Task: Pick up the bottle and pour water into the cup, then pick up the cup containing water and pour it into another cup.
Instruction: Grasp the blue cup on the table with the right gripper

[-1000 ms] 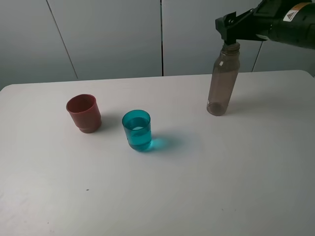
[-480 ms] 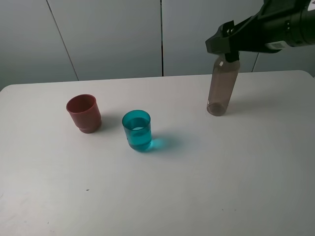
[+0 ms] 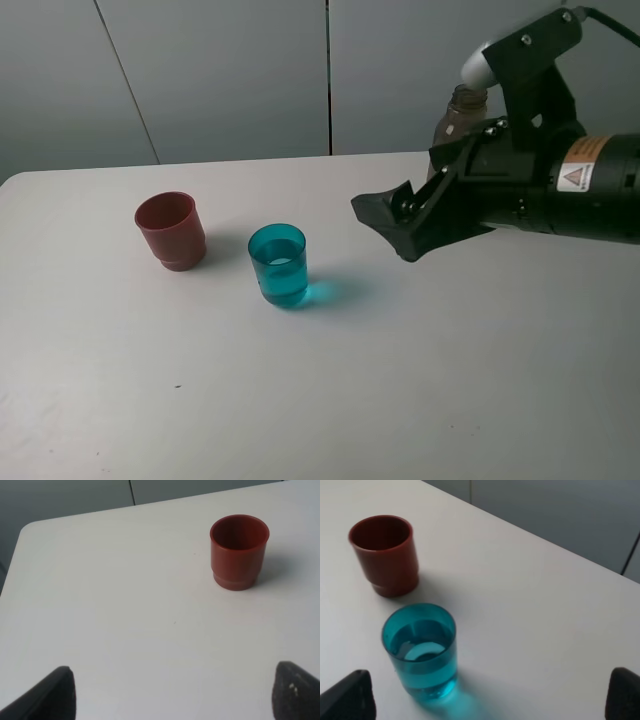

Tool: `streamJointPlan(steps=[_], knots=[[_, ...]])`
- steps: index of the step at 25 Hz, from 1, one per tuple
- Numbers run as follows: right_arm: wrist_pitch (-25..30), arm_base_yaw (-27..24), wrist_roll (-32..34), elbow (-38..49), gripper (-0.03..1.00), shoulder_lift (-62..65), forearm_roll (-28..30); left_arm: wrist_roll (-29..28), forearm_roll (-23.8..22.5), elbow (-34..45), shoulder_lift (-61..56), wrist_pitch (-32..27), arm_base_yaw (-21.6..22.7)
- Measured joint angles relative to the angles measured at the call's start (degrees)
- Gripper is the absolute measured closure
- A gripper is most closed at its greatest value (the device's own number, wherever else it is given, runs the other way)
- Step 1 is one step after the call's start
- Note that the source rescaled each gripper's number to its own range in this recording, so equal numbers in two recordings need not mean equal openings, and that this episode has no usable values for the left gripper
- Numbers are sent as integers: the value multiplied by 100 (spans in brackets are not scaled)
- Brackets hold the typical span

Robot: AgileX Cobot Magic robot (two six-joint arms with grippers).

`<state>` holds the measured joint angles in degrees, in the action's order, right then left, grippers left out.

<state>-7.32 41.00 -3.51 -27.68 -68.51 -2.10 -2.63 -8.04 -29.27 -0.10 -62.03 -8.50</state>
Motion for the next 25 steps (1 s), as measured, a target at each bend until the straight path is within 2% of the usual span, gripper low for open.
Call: streamJointPlan(steps=[4,9,13,15,19,25], knots=[[-569,93,0,410,-3,-116,156,0,0,0,0,0,0],[-1892,102,312,755,-3,-776,641,0,0,0,0,0,0],[-3171,116,590,779,-3,-1623,937,0,0,0,0,0,0],[-3592,116,647,779,-3,-2092,1097,0,0,0,0,0,0],[-3980,93,625,645,-3,-2894,1243,0,0,0,0,0,0],[-4005,-298,612,381,-3,-3448,1947,0,0,0,0,0,0]])
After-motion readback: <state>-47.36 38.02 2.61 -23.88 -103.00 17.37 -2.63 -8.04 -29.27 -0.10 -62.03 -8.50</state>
